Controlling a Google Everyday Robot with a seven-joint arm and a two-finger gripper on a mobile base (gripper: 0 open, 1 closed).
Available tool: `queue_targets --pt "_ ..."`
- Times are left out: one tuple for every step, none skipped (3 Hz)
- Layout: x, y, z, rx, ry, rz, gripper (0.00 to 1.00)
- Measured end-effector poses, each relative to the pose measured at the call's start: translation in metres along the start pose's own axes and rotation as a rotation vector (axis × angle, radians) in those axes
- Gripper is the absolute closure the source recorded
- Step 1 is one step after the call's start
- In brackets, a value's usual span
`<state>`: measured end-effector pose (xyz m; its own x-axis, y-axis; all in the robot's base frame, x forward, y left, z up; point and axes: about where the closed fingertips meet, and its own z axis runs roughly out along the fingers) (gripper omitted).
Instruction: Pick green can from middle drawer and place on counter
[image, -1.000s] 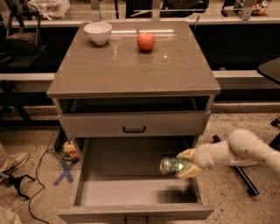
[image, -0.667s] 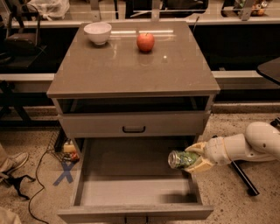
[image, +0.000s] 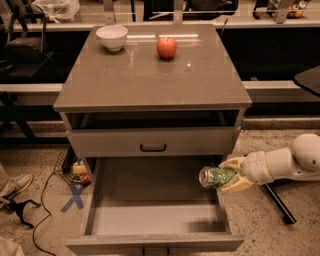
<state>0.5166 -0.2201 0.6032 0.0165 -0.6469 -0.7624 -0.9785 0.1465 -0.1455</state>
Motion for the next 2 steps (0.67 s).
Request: queue_targets --pt "-0.023 -0.024 -0.072 0.089 0.001 -0.074 1.00" --pt "-0.048 -0.052 -0.143 0.167 -0.052 -0.137 1.00"
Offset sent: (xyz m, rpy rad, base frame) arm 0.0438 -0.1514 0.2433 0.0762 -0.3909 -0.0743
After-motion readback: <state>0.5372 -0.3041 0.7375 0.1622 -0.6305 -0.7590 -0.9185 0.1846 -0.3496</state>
